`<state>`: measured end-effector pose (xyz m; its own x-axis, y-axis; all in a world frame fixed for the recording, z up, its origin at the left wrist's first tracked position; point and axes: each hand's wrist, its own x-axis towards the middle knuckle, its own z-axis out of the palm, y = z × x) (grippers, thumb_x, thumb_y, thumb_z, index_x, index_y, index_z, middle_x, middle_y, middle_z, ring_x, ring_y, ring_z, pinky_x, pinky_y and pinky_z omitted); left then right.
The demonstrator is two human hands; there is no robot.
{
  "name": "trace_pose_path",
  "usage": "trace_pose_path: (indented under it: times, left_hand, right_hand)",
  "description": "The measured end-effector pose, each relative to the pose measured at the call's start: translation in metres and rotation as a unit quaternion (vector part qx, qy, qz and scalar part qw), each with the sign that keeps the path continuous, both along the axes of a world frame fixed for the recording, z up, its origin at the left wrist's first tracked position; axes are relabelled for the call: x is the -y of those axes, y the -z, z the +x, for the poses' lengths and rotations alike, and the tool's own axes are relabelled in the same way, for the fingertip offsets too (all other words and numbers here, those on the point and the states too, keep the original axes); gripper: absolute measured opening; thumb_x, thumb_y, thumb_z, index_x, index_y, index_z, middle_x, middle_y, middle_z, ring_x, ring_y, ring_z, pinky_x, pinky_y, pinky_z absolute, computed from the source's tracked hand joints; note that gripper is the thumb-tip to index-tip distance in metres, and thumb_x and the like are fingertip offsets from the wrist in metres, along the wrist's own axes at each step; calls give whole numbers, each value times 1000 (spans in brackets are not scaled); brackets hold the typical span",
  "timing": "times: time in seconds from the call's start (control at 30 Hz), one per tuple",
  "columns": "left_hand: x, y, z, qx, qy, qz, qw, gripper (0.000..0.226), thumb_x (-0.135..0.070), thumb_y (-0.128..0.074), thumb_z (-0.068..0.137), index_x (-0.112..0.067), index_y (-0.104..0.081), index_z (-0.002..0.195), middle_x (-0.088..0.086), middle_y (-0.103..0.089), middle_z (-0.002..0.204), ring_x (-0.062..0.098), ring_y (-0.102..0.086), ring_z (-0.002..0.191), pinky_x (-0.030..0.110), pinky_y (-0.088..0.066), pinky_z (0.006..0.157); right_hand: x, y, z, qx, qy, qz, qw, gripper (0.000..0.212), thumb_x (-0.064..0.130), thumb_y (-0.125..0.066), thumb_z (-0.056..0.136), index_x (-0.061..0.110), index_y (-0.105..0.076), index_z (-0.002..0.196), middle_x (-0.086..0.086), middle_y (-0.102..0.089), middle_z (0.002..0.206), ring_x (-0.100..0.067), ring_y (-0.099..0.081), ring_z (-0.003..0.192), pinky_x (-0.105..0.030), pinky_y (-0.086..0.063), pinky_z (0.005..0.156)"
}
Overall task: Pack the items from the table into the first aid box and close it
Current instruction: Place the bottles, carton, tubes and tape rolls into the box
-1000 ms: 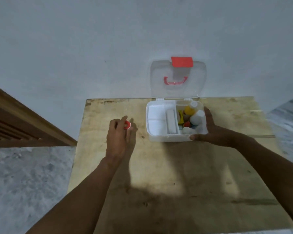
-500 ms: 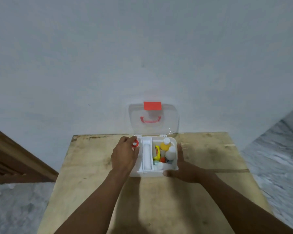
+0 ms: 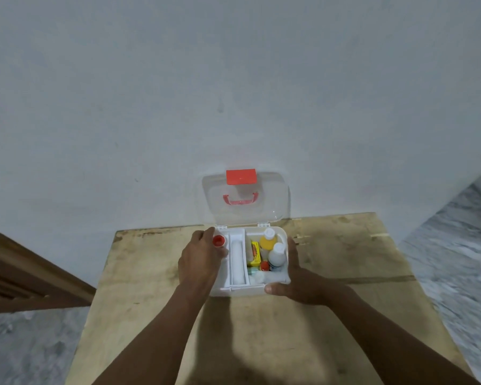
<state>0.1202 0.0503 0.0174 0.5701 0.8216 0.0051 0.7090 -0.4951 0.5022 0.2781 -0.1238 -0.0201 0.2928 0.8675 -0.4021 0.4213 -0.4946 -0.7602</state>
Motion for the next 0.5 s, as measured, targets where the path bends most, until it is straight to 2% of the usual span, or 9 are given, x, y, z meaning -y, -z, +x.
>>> trace_pose_path:
  times: [0.1,0.23,0.3,0.37,0.43,0.5]
  left_hand:
    - [2,1,-4,66,0,-7,998,46,-41,-60,93,-20,-56,134,7,-54,124,24,-60,104,26,-41,74]
    - [2,-6,-10,127,52,-54,989,58,-28,-58,80,-15,-48,136,4,-40,116,12,-42,101,27,-47,80]
    - [5,-4,-26,133,78,-61,986,60,-13,-56,79,-11,-43,138,2,-33,115,19,-47,102,34,-52,88]
    - [11,0,-42,147,95,-59,983,60,-2,-57,85,-10,-39,142,0,-30,117,22,-51,104,34,-52,94]
    - [16,2,-47,170,88,-72,979,66,-4,-65,88,-15,-36,146,-1,-32,119,17,-55,98,27,-53,89]
    - [18,2,-46,180,65,-80,978,75,-12,-73,85,-18,-33,149,0,-39,123,13,-56,97,24,-51,81]
  right_hand:
    - [-3,-6,5,1,12,3,1000,138,52,-74,72,19,40,143,8,-4,161,-12,-35,139,-25,-34,112]
    - [-8,-16,13,-15,47,34,998,136,19,-78,81,15,45,139,30,-4,142,-8,-24,141,-19,-30,106]
    - [-7,-20,3,-18,45,26,999,135,18,-78,79,14,42,141,21,-3,147,-7,-22,141,-13,-29,101]
    - [-7,-20,-7,-36,33,34,998,128,20,-77,75,22,31,144,10,9,152,-5,-21,138,-6,-27,98]
    - [-6,-15,-8,-26,16,49,998,114,15,-76,78,36,16,142,11,15,150,-4,-21,137,7,-26,92]
    - [-6,-18,-8,-19,18,49,998,107,6,-73,83,37,13,140,10,17,149,3,-20,129,13,-24,83]
